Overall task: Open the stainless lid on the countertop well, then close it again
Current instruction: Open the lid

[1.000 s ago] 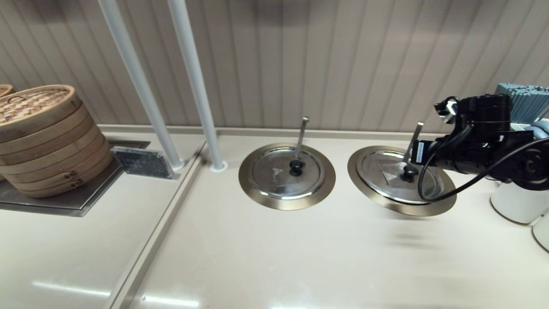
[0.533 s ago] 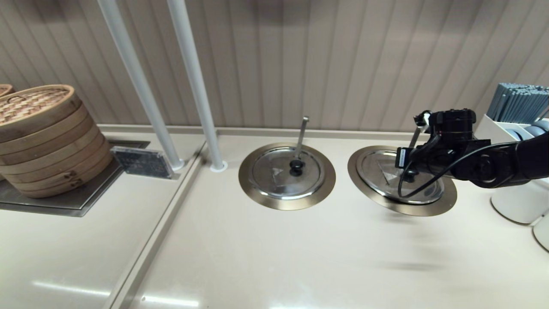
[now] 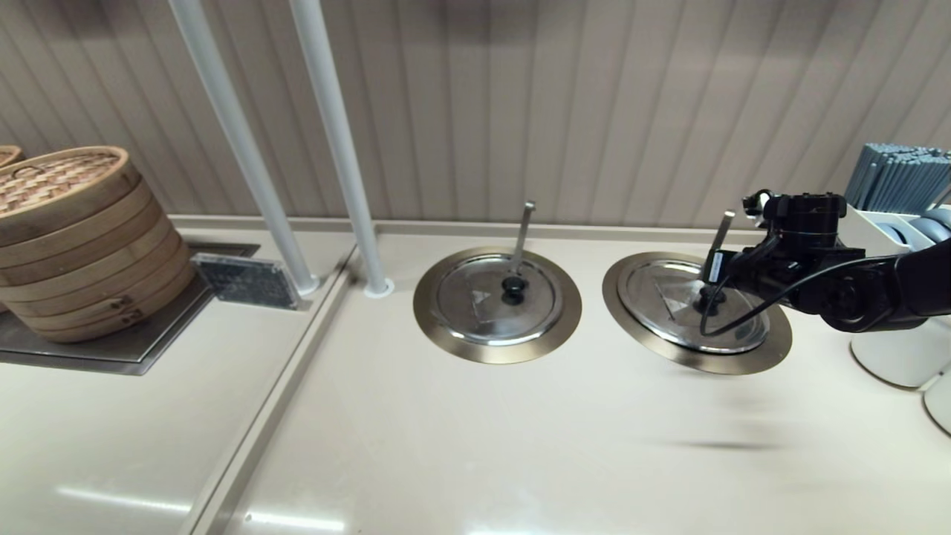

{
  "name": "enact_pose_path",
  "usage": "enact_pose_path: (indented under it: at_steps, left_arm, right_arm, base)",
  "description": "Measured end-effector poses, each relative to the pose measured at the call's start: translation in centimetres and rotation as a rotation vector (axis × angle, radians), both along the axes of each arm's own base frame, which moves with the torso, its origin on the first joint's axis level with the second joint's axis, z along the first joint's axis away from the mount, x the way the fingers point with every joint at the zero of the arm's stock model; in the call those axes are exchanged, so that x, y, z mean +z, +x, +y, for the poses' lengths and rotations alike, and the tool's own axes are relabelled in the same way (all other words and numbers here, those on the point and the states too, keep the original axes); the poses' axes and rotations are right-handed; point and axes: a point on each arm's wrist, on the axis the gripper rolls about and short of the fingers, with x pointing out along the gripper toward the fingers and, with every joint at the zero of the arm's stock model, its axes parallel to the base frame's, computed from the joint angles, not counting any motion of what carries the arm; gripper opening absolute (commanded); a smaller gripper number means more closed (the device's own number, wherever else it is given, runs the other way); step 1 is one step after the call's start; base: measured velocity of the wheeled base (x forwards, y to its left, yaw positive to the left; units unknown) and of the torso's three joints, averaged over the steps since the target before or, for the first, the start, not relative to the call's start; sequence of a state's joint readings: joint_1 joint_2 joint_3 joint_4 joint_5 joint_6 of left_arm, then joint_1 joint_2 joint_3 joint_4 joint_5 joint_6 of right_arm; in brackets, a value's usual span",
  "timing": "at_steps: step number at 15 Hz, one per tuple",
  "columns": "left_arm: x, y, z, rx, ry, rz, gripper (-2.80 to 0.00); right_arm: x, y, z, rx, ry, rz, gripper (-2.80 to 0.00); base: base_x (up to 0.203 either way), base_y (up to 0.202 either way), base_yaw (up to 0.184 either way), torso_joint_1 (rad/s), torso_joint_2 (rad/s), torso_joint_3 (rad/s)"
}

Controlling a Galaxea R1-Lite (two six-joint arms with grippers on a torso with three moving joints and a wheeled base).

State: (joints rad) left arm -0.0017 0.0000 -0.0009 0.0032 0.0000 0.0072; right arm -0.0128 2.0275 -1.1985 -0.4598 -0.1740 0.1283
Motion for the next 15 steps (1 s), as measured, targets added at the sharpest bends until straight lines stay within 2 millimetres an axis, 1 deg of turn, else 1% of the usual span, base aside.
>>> enact_pose_path:
  at_steps: [2,3,6,12,15]
  left_arm:
    - [0.0,0.0,0.0,0.000,0.000,0.000,-2.80]
    - [0.0,0.0,0.0,0.000,0.000,0.000,-2.80]
    - [0.0,0.0,0.0,0.000,0.000,0.000,-2.80]
    - [0.0,0.0,0.0,0.000,0.000,0.000,-2.80]
    - [0.0,0.0,0.0,0.000,0.000,0.000,-2.80]
  right_arm:
    - [-0.1,0.1,-0.2,-0.005,0.000,0.001,-2.80]
    - [-0.3,0.1,-0.2,-0.006,0.002,0.005,0.00]
    - [-0.7,0.1,-0.2,-0.002,-0.002,0.022,0.00]
    - [-0.9,0.1,-0.3,0.009,0.010,0.023,0.00]
    - [-1.8,0.5,-0.8,0.062,0.035,-0.016,0.00]
  base:
    - [0.000,0.000,0.000,0.000,0.00,0.000]
    - [0.000,0.000,0.000,0.000,0.00,0.000]
    - [0.000,0.000,0.000,0.000,0.00,0.000]
    - [0.000,0.000,0.000,0.000,0.00,0.000]
    - [0.000,0.000,0.000,0.000,0.00,0.000]
